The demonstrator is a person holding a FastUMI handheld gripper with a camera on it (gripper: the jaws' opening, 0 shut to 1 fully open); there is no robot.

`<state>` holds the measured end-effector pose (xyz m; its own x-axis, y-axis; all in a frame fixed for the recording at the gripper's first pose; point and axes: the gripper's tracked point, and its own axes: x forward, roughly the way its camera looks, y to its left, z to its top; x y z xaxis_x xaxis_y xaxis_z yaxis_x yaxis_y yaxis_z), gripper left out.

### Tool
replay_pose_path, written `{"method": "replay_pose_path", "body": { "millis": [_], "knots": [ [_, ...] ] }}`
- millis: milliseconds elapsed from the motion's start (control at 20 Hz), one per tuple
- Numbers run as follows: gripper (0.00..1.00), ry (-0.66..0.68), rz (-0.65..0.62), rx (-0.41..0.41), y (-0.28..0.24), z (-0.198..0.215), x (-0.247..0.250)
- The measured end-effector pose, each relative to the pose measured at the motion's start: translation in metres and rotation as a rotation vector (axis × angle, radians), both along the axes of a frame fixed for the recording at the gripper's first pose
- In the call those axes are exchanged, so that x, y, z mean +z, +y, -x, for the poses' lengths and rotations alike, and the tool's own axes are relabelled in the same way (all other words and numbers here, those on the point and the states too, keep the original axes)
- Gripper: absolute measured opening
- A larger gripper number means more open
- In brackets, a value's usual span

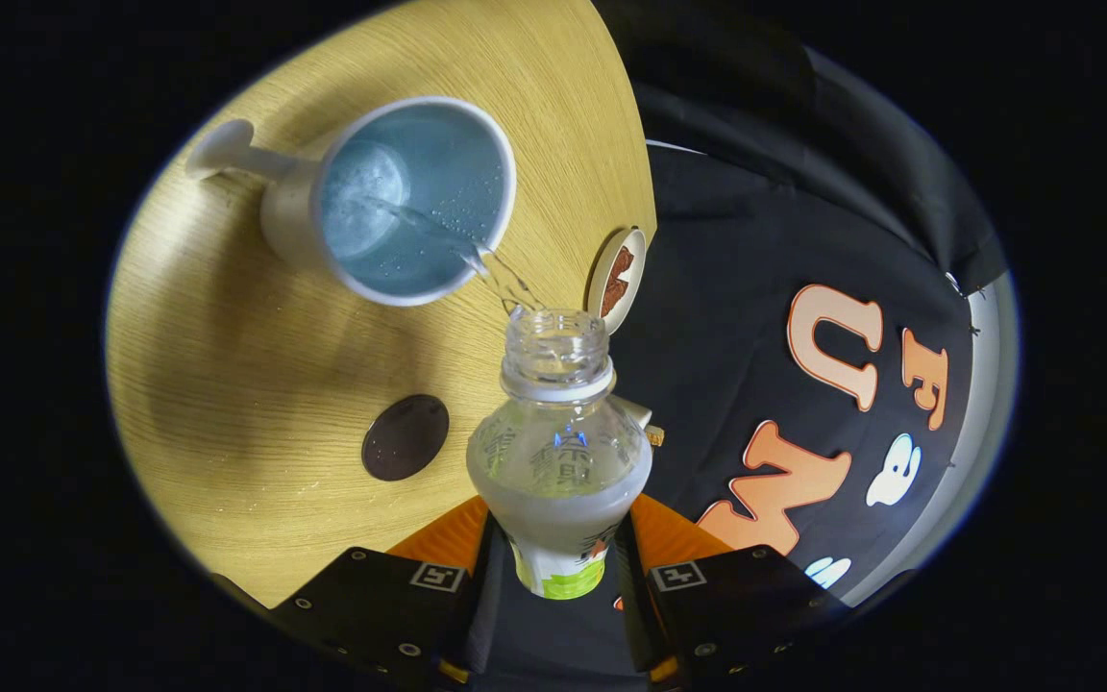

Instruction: Take the bottle from table, then pour the juice into the cup, finally place the bottle on the coaster

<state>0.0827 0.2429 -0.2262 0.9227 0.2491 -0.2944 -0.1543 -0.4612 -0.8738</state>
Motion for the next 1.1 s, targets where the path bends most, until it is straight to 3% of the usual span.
{"method": "replay_pose_path", "body": {
  "millis": [1100],
  "knots": [
    [0.55, -0.023, 0.078, 0.028, 0.0085, 0.0001, 0.0054]
  ]
}}
